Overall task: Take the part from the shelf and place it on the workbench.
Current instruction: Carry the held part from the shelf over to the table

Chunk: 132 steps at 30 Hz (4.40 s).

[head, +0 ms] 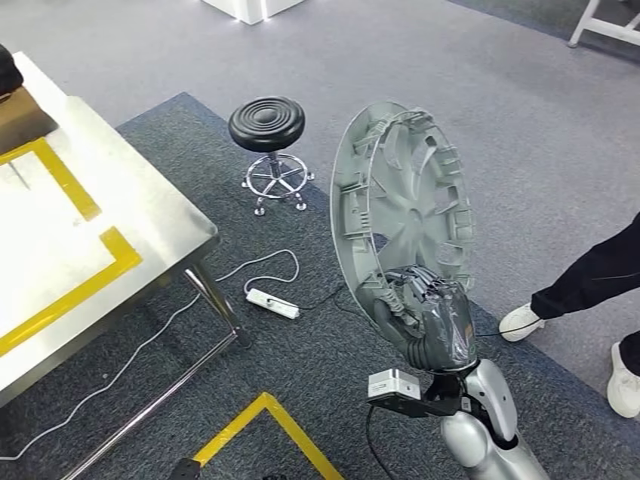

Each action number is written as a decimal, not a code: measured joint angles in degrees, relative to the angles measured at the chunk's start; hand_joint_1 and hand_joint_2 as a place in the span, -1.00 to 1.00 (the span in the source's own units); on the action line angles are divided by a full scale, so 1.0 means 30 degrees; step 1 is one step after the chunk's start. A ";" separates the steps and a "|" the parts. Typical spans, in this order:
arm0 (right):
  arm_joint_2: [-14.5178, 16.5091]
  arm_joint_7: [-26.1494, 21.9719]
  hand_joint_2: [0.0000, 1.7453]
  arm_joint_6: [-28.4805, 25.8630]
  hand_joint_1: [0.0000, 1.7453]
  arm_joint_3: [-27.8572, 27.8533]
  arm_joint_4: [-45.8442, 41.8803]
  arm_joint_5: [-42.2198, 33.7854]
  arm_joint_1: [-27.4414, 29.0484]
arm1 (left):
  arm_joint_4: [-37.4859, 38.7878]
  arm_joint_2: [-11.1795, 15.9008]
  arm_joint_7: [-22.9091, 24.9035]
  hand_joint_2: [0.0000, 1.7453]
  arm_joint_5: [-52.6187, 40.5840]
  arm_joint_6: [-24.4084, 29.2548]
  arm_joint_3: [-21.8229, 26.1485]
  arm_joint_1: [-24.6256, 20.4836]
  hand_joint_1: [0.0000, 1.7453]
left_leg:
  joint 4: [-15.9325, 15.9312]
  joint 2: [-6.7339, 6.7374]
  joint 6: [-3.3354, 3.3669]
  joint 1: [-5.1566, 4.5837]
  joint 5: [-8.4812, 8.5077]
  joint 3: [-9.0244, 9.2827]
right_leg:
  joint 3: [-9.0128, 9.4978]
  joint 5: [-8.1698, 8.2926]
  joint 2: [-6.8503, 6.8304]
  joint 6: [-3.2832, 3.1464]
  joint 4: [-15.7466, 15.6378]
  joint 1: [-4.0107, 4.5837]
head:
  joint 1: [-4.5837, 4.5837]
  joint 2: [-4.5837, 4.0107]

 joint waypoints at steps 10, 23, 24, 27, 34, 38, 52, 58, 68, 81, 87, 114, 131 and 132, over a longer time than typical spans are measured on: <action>0.0000 0.0036 1.00 -0.0026 1.00 -0.0002 -0.0044 0.0004 -0.0201 | 0.0000 0.0027 -0.0004 1.00 0.0004 0.0024 0.0000 -0.0045 -1.00 | -0.4906 0.0985 0.0725 -0.0301 0.2136 0.2589 | 0.0196 -0.0368 -0.1695 0.0595 0.0060 0.0256 | 0.0037 0.0000; -0.0058 0.0104 1.00 -0.0029 1.00 -0.0038 -0.0071 -0.0022 -0.0275 | 0.0000 0.0027 -0.0166 1.00 0.0000 0.0146 0.0002 -0.0033 -1.00 | -0.4872 -0.2156 0.0532 -0.0019 0.2364 0.2431 | 0.0006 -0.0100 0.2092 0.0650 0.0081 -0.0126 | 0.0268 0.0000; -0.0060 0.0106 1.00 -0.0031 1.00 -0.0036 -0.0073 -0.0023 -0.0297 | 0.0000 0.0040 -0.0171 1.00 0.0000 0.0149 0.0000 0.0003 -1.00 | -0.4921 -0.2350 0.0421 0.0031 0.2421 0.2385 | -0.0010 -0.0067 0.1880 0.0525 0.0070 -0.0102 | 0.0260 0.0000; -0.0064 0.0107 1.00 -0.0029 1.00 -0.0035 -0.0076 -0.0027 -0.0390 | 0.0000 0.0062 -0.0175 1.00 0.0000 0.0158 0.0002 0.0044 -1.00 | -0.4105 -0.1468 0.0128 -0.0045 0.1837 0.1906 | 0.0080 0.0026 0.1145 0.0151 -0.0096 -0.0135 | 0.0054 0.0000; -0.0073 0.0137 1.00 -0.0026 1.00 -0.0067 -0.0073 -0.0029 -0.0409 | 0.0000 0.0024 -0.0164 1.00 0.0000 0.0164 0.0007 -0.0024 -1.00 | -0.1568 0.0348 0.0090 -0.0120 0.1408 0.0734 | 0.0191 -0.0110 -0.0685 -0.0003 -0.0126 0.0021 | -0.0164 0.0000; -0.0073 0.0148 1.00 -0.0026 1.00 -0.0060 -0.0073 -0.0025 -0.0439 | 0.0000 0.0024 -0.0167 1.00 0.0000 0.0168 0.0000 -0.0139 -1.00 | -0.4866 0.2019 0.0534 -0.0486 0.2273 0.2435 | 0.0363 -0.0351 -0.1478 0.0297 -0.0088 0.0288 | -0.0130 0.0000; -0.0073 0.0151 1.00 -0.0026 1.00 -0.0025 -0.0071 -0.0018 -0.0442 | 0.0000 0.0011 -0.0089 1.00 0.0029 0.0180 0.0007 -0.0106 -1.00 | -0.4949 -0.1647 0.0777 -0.0117 0.2391 0.2486 | -0.0216 0.0008 0.1751 0.0865 0.0367 -0.0167 | 0.0204 0.0000; -0.0071 0.0155 1.00 -0.0024 1.00 -0.0002 -0.0066 -0.0033 -0.0473 | 0.0000 0.0082 0.0007 1.00 0.0029 0.0208 0.0007 0.0000 -1.00 | -0.3791 -0.1038 0.0088 -0.0080 0.1699 0.1655 | 0.0063 0.0103 0.1003 0.0126 -0.0175 -0.0194 | 0.0030 0.0000; -0.0077 0.0193 1.00 0.0151 1.00 0.0009 -0.0049 0.0040 -0.0561 | 0.0000 0.0120 -0.0004 1.00 0.0029 0.0233 0.0007 -0.0074 -1.00 | -0.4860 0.0423 0.0032 0.0068 0.2239 0.2576 | 0.0123 -0.0133 -0.0608 0.0259 -0.0076 0.0060 | -0.0058 0.0000; -0.0080 0.0231 1.00 0.0209 1.00 0.0086 0.0002 0.0060 -0.0620 | 0.0000 0.0131 -0.0040 1.00 0.0029 0.0233 0.0007 -0.0040 -1.00 | -0.5023 0.0394 0.0441 0.0003 0.2195 0.2625 | 0.0331 0.0168 -0.0611 0.0617 -0.0602 0.0092 | -0.0002 0.0000; -0.0080 0.0250 1.00 0.0210 1.00 0.0086 0.0027 0.0024 -0.0620 | 0.0000 0.0135 -0.0106 1.00 0.0029 0.0211 0.0007 -0.0039 -1.00 | -0.5026 0.0395 0.0450 0.0024 0.2240 0.2629 | 0.0310 0.0189 -0.0599 0.0647 -0.0579 0.0119 | -0.0004 0.0000; -0.0098 0.0242 1.00 0.0200 1.00 0.0129 0.0199 0.0026 -0.0524 | 0.0000 0.0180 0.0087 1.00 0.0029 0.0197 0.0007 -0.0080 -1.00 | -0.4975 -0.0196 0.0136 0.0222 0.1924 0.2947 | -0.0236 0.0149 0.0574 0.0897 0.0063 -0.0267 | 0.0208 0.0000; -0.0109 0.0260 1.00 0.0186 1.00 0.0126 0.0189 0.0035 -0.0503 | 0.0000 0.0169 0.0139 1.00 0.0033 0.0215 0.0007 -0.0099 -1.00 | -0.4765 0.0232 0.0410 0.0133 0.2140 0.2331 | 0.0152 -0.0329 0.0401 0.0801 -0.0037 -0.0101 | 0.0059 0.0000; -0.0109 0.0259 1.00 0.0186 1.00 0.0126 0.0184 0.0031 -0.0514 | 0.0000 0.0178 0.0146 1.00 0.0033 0.0220 0.0007 -0.0087 -1.00 | -0.4793 0.0211 0.0547 0.0149 0.2128 0.2382 | 0.0067 -0.0510 0.0387 0.0901 0.0195 -0.0123 | 0.0091 0.0000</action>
